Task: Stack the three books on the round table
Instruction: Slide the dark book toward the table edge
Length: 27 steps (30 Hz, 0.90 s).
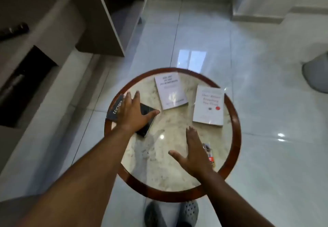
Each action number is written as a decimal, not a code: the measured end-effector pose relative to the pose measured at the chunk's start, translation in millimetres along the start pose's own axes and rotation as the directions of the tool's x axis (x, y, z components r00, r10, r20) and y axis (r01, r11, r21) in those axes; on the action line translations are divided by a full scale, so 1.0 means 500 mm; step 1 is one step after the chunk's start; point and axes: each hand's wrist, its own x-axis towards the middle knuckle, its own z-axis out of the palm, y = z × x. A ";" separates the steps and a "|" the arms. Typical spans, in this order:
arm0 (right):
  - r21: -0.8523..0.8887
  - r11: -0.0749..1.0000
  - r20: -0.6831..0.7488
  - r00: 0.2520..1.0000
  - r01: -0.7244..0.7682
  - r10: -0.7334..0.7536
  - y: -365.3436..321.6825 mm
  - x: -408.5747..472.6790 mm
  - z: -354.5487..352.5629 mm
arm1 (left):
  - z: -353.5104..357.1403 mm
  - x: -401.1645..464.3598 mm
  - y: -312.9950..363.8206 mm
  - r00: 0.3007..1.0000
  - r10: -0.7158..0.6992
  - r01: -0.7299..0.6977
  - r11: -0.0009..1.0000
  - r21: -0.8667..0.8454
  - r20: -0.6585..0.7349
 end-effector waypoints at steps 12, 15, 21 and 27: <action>-0.535 0.828 -0.046 0.973 0.165 -0.224 0.179 0.064 0.224 | 0.260 0.186 -0.056 0.882 -0.470 0.463 0.877 -0.125 -0.029; -0.562 0.812 -0.060 0.971 0.158 -0.231 0.176 0.064 0.223 | 0.273 0.187 -0.068 0.920 -0.385 0.383 0.923 -0.042 -0.071; -0.576 0.805 -0.053 0.977 0.141 -0.208 0.174 0.060 0.218 | 0.221 0.171 -0.212 0.989 0.131 -0.146 0.934 0.326 0.065; -0.586 0.796 -0.085 0.965 0.152 -0.246 0.179 0.061 0.223 | 0.238 0.154 -0.230 0.977 0.208 -0.211 0.911 0.354 0.047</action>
